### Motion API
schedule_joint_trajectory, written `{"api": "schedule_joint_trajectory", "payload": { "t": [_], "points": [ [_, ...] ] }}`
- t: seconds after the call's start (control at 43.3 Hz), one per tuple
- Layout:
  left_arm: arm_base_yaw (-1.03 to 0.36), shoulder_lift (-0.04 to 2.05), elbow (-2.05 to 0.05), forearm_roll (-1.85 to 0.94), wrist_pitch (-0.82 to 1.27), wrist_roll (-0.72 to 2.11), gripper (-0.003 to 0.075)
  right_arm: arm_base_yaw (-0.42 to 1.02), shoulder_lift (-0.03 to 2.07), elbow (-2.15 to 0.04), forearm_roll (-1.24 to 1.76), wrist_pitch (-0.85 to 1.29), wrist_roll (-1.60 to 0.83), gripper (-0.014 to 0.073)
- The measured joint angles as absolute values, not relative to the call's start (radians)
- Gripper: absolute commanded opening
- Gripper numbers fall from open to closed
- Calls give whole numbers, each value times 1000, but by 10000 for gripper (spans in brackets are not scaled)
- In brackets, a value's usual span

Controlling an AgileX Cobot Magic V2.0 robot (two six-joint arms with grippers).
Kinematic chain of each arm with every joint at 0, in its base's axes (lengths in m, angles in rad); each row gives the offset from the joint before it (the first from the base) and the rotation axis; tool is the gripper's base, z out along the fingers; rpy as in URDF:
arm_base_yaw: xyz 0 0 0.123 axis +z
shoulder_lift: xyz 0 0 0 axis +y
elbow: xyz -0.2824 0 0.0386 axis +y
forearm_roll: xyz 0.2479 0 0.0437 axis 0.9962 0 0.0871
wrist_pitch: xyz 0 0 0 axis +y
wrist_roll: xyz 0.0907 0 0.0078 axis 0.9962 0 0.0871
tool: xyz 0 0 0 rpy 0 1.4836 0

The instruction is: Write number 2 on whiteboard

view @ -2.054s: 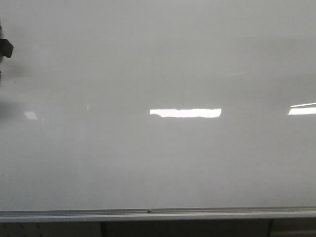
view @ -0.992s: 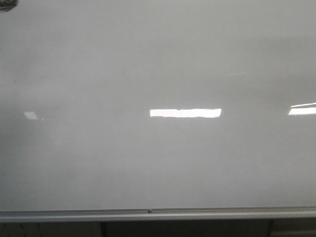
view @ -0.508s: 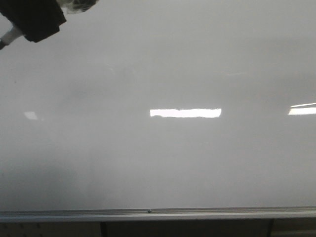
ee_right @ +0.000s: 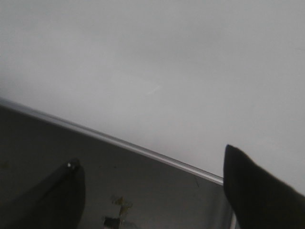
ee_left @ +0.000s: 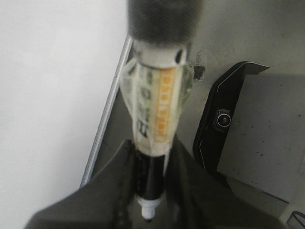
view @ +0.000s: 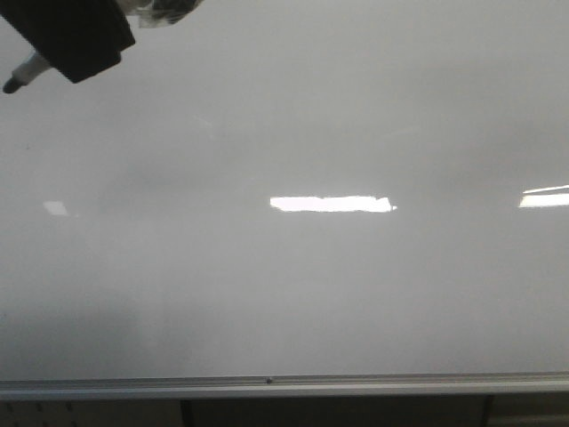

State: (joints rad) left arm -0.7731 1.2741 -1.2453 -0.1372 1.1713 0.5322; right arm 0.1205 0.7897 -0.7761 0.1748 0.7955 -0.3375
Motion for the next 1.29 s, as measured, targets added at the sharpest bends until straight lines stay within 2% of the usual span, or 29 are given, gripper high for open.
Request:
{"api": "schedule_joint_trajectory", "payload": {
  "t": [0.208,0.392,0.715,1.085,1.177,1.292],
  "points": [
    [-773,1274,-1245,-137,1196,564,9,276,911,-899,364,933,-698,612],
    [-773,1274,-1245,-141,1198,574,9,414,1035,-1044,426,1025,-857,612],
    [-773,1274,-1245,-150,1198,611,9,621,1241,-1275,434,1076,-928,612],
    [-773,1274,-1245,-151,1194,621,9,724,1379,-1390,451,1079,-932,608],
    [-773,1274,-1245,-151,1194,623,9,728,1386,-1390,464,1081,-932,547],
    [-773,1274,-1245,-151,1194,623,9,731,1386,-1391,485,1081,-932,409]
  ]
}}
